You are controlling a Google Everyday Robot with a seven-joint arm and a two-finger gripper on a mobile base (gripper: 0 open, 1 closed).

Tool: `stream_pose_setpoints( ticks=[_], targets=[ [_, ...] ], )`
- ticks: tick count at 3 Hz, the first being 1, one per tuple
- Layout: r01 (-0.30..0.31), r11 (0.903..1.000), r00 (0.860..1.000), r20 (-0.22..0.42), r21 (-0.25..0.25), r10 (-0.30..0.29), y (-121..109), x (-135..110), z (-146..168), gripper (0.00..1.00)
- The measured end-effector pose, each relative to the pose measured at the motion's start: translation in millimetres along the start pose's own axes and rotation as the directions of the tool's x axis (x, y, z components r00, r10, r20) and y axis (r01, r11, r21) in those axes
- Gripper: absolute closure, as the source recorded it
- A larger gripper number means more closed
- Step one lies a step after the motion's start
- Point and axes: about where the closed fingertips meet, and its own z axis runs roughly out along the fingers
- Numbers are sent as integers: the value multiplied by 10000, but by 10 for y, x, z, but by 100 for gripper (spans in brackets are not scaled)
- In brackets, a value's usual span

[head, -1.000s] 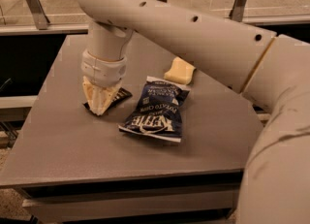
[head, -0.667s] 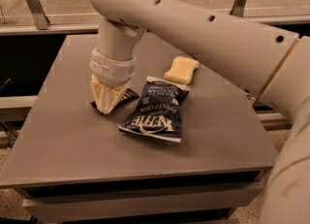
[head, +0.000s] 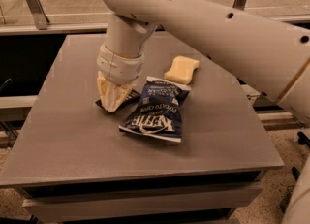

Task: Move rxbar chocolate near blue chip bag

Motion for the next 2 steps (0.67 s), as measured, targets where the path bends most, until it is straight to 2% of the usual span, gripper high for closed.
stream_pose_setpoints(
  ticks=[2],
  targets=[
    [126, 9997, 9999, -89, -226, -128, -44, -31, -69, 36]
  ],
)
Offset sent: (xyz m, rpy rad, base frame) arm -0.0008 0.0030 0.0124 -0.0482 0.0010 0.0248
